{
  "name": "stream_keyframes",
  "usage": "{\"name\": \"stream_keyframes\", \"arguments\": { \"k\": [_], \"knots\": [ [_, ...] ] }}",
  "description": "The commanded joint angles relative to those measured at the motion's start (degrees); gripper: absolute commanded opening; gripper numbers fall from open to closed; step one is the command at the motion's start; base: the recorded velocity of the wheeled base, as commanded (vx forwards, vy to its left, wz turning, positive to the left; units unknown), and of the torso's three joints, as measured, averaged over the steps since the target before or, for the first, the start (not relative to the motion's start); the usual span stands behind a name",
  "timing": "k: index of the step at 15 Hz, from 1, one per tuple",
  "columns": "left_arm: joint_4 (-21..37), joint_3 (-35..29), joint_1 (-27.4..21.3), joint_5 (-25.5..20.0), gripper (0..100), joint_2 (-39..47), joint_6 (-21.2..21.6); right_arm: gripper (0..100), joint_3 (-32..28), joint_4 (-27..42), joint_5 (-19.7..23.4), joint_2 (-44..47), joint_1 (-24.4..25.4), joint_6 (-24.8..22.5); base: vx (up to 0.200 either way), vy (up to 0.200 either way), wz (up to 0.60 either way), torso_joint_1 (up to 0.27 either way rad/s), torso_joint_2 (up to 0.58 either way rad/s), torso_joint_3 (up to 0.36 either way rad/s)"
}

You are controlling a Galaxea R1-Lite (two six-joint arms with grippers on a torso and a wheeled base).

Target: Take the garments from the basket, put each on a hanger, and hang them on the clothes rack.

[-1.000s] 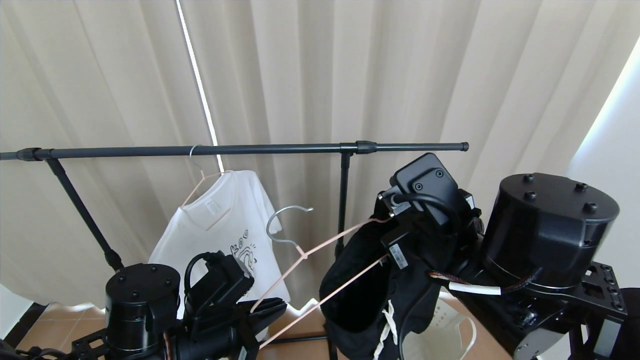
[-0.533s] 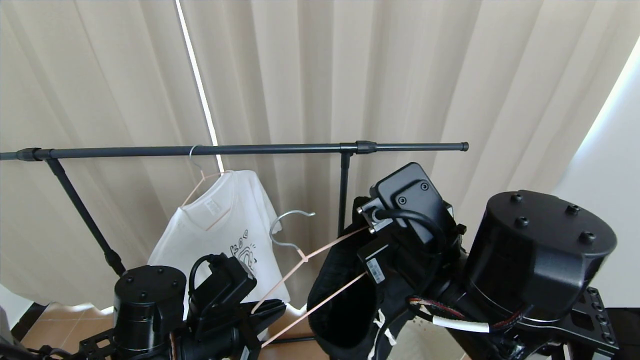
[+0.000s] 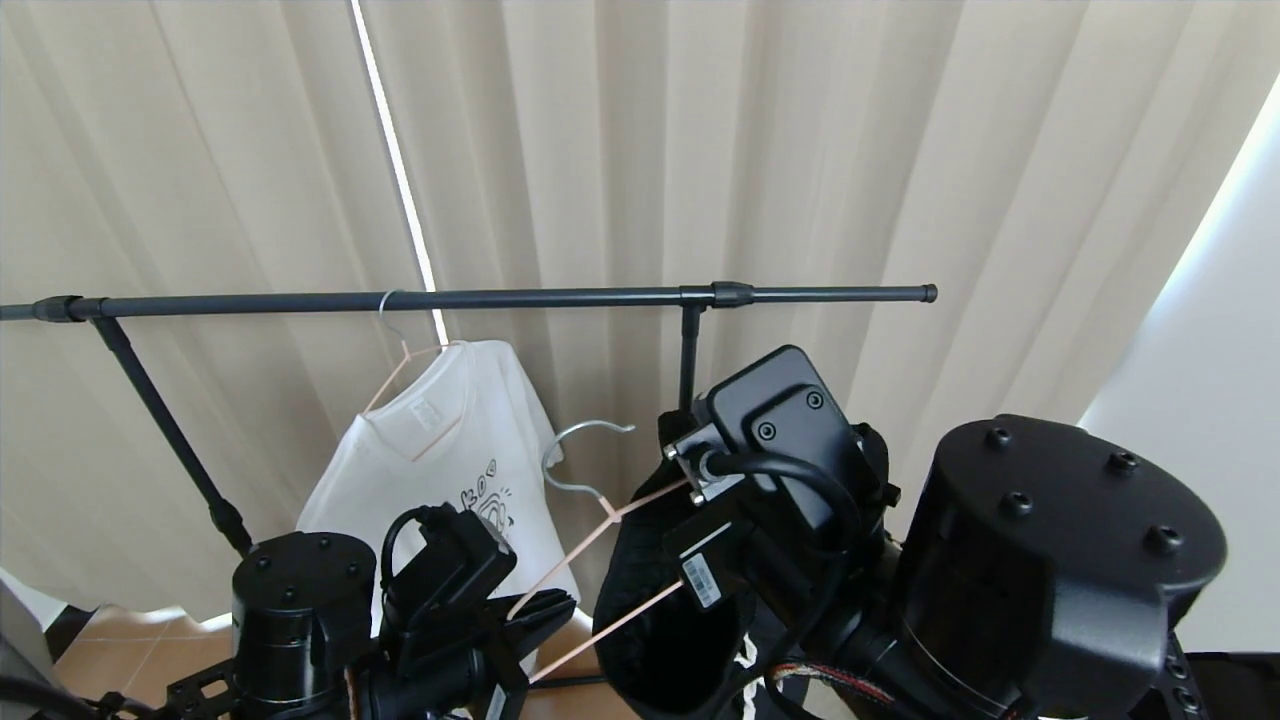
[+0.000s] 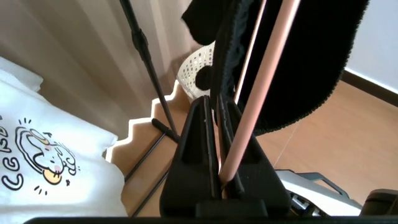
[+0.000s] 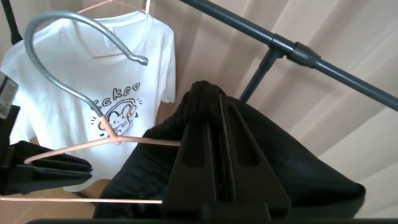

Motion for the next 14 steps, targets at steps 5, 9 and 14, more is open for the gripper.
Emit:
{"name": "stream_keyframes", "arguments": {
  "k": [5,9,14],
  "knots": [
    [-10.16,0.14,-2.07,6.92,0,4.30,-4.78,0,-5.35,-0.02,-3.39,0.53,-2.51,1.75,0.000,0.000,0.00,0.000,0.00,0.000],
    [-17.02,0.14,-3.12,9.30,0,6.50,-7.86,0,-7.64,-0.02,-6.82,1.59,-4.18,2.72,0.000,0.000,0.00,0.000,0.00,0.000],
    [-19.39,-0.83,-4.53,11.49,0,8.60,-10.14,0,-7.64,-0.11,-6.82,3.34,-4.00,2.80,0.000,0.000,0.00,0.000,0.00,0.000]
  ]
}}
